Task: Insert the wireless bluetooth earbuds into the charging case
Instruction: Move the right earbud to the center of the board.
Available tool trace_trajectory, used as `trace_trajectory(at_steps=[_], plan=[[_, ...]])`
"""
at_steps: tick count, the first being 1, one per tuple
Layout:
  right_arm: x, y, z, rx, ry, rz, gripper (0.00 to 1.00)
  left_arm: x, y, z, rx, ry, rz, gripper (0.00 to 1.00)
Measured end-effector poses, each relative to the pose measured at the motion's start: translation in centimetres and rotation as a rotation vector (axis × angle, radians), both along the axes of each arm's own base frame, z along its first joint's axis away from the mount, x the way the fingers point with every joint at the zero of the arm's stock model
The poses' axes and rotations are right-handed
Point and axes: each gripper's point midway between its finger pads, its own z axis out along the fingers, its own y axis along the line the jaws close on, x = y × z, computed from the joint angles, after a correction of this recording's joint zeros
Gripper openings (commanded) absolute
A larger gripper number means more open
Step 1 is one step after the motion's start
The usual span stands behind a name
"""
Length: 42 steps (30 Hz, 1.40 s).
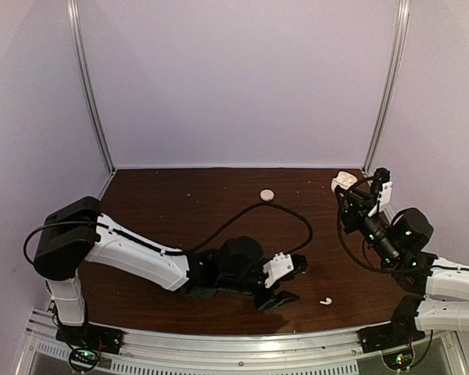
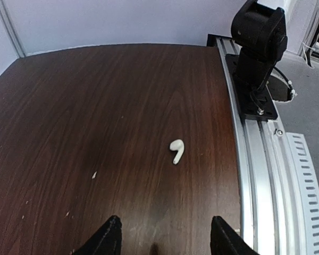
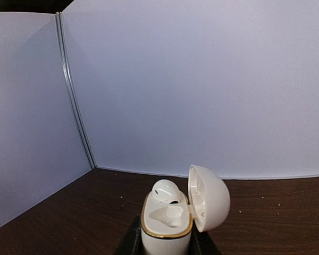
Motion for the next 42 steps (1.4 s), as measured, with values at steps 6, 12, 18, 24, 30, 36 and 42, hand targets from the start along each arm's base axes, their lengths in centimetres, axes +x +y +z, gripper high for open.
trace_trajectory(at_steps=[6,12,18,24,30,36,42], plan=[[0.7,-1.3,-0.1,0.002,0.062,-0.03,0.0,-0.2,-6.3,-2.7,0.019,-0.016,-0.133,0.51],[1.0,-2.1,0.2,0.015,0.086,-0.041,0.0,-0.6,-9.5,-5.1,0.082,-0.015,-0.199,0.51],[0.8,-2.4,0.8,0.026,0.086,-0.029,0.0,-1.2,-11.2,-7.9,0.164,-0.004,-0.231,0.5],[0.6,-2.3,0.6,0.02,0.091,-0.013,0.0,-1.2,-13.0,-9.6,0.201,-0.001,-0.24,0.46],[0.6,-2.2,0.5,0.017,0.094,-0.009,0.0,-0.6,-13.7,-9.7,0.237,-0.01,-0.221,0.19],[0.6,-2.1,0.4,0.012,0.096,0.003,0.0,-0.2,-12.4,-9.8,0.287,-0.011,-0.192,0.07],[0.7,-1.3,-0.2,-0.006,0.112,0.038,0.0,-0.1,-6.6,-9.9,0.403,0.048,-0.125,0.07]])
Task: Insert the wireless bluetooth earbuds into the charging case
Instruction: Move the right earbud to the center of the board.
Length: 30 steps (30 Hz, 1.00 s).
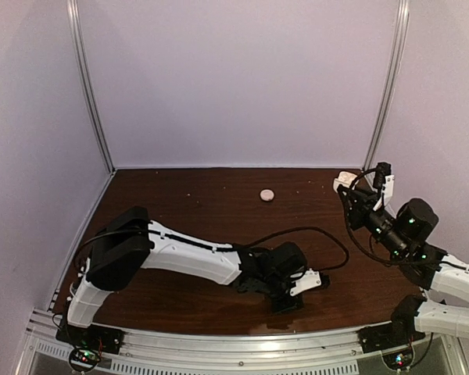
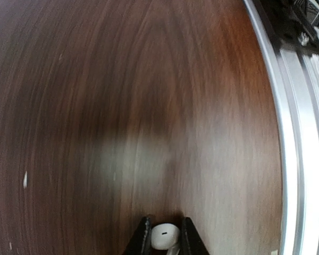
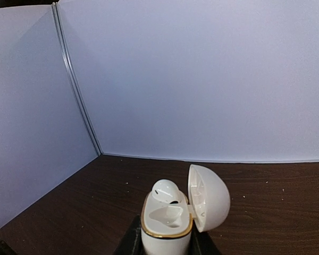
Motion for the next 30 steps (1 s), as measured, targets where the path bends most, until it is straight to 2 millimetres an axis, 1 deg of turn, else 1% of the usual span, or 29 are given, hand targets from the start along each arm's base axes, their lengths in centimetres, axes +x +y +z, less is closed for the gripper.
trace_trajectory(at_steps=[3,8,12,14,15,17,20,21,26,30], plan=[[0.1,0.6,-0.5,-0.012,0.012,0.024,0.0,0.5,4.9,-0.1,0.078,0.037,0.084,0.07],[0.4,1.9,-1.5,-0.03,0.037,0.081,0.0,1.0,14.8,-0.3,0.183,0.115,0.268,0.08],[0.5,2.9,-1.8,-0.033,0.044,0.125,0.0,1.2,20.9,-0.4,0.23,0.173,0.422,0.12],[0.5,3.3,-1.6,-0.03,0.041,0.147,0.0,1.2,23.0,-0.4,0.247,0.199,0.49,0.14],[0.5,3.5,-1.6,-0.029,0.04,0.157,0.0,1.2,23.6,-0.4,0.252,0.208,0.515,0.16],[0.4,3.9,-1.5,-0.03,0.041,0.178,0.0,1.3,24.9,-0.4,0.261,0.231,0.573,0.24],[0.4,4.5,-1.4,-0.035,0.042,0.207,0.0,1.1,25.7,-0.5,0.274,0.259,0.62,0.34],[0.3,4.7,-1.3,-0.036,0.041,0.216,0.0,1.1,25.9,-0.5,0.28,0.269,0.63,0.36],[0.2,5.0,-1.3,-0.045,0.038,0.238,0.0,0.8,26.2,-0.4,0.323,0.292,0.657,0.38],[0.1,5.1,-1.4,-0.052,0.038,0.245,0.0,0.9,26.1,-0.4,0.383,0.297,0.66,0.35]])
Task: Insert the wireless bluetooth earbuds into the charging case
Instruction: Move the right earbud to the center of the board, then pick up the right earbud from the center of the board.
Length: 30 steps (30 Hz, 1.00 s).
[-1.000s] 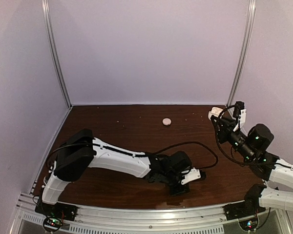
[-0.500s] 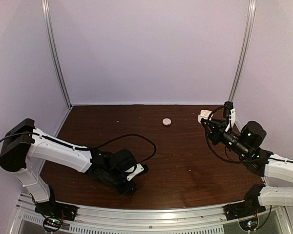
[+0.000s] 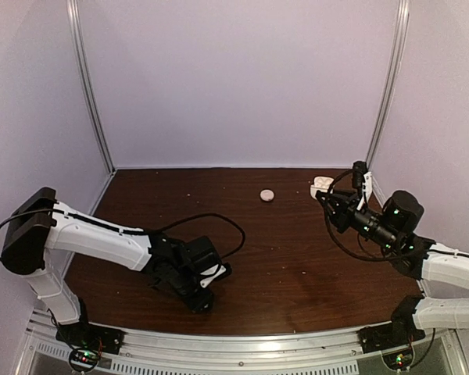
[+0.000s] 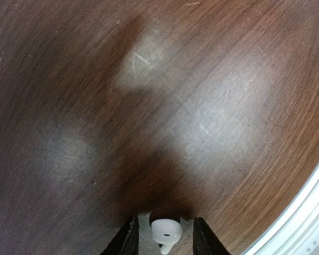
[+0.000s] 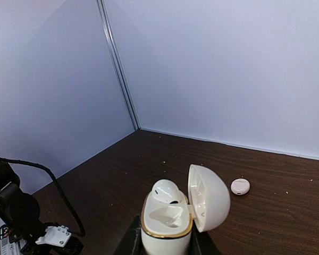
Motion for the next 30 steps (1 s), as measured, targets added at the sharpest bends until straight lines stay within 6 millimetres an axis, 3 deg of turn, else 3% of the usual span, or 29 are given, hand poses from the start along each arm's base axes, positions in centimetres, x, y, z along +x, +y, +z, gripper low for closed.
trace_trajectory(at_steps=[20,27,30], plan=[[-0.06,0.0,-0.63,-0.037,0.002,0.001,0.0,-0.01,0.49,-0.48,0.171,0.024,-0.068,0.15],[-0.06,0.0,-0.64,-0.038,0.002,0.001,0.0,-0.08,0.45,-0.48,0.174,0.017,-0.072,0.24],[-0.06,0.0,-0.64,-0.038,0.002,0.0,0.0,-0.18,0.4,-0.48,0.171,0.017,-0.073,0.32]])
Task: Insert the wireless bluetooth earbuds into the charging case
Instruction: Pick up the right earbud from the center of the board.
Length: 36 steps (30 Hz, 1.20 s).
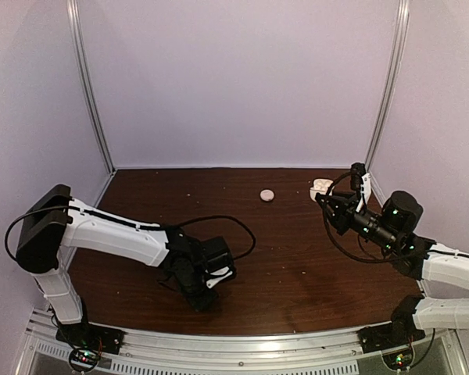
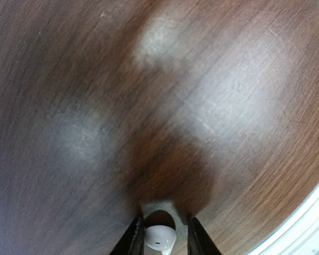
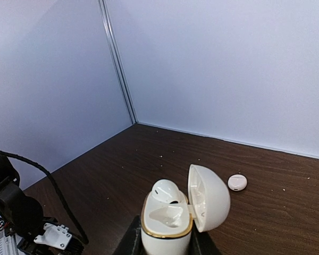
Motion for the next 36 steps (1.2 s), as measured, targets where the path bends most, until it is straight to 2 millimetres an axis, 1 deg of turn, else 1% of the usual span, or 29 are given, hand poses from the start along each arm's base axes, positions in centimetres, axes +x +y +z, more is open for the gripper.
trace_trajectory(at_steps=[2,5,14,23,28,30,32,33,36], plan=[[0.0,0.0,0.0,0.0,0.0,0.0,0.0,-0.2,-0.1,0.0,-0.003,0.004,-0.004,0.33],[0.0,0.0,0.0,0.0,0.0,0.0,0.0,-0.3,0.0,0.0,-0.003,0.003,-0.008,0.26],[0.0,0.0,0.0,-0.001,0.0,0.0,0.0,-0.2,0.3,0.0,0.008,-0.003,-0.005,0.15],[0.0,0.0,0.0,-0.009,-0.011,0.001,0.0,-0.1,0.2,0.1,-0.004,-0.012,0.011,0.11],[0.1,0.3,0.1,-0.01,-0.032,0.008,0.0,0.5,0.3,0.4,-0.02,-0.048,0.039,0.09],[0.2,0.4,0.0,-0.007,-0.043,0.012,0.0,1.1,0.1,1.0,-0.044,-0.08,0.056,0.09],[0.2,0.5,-0.4,-0.01,-0.056,0.018,0.0,2.1,-0.6,2.3,-0.096,-0.125,0.075,0.09],[0.2,0.6,-0.7,-0.012,-0.058,0.021,0.0,2.6,-1.0,3.1,-0.129,-0.151,0.084,0.09],[0.3,0.9,-1.3,-0.016,-0.068,0.034,0.0,4.4,-2.5,6.7,-0.26,-0.245,0.114,0.09]])
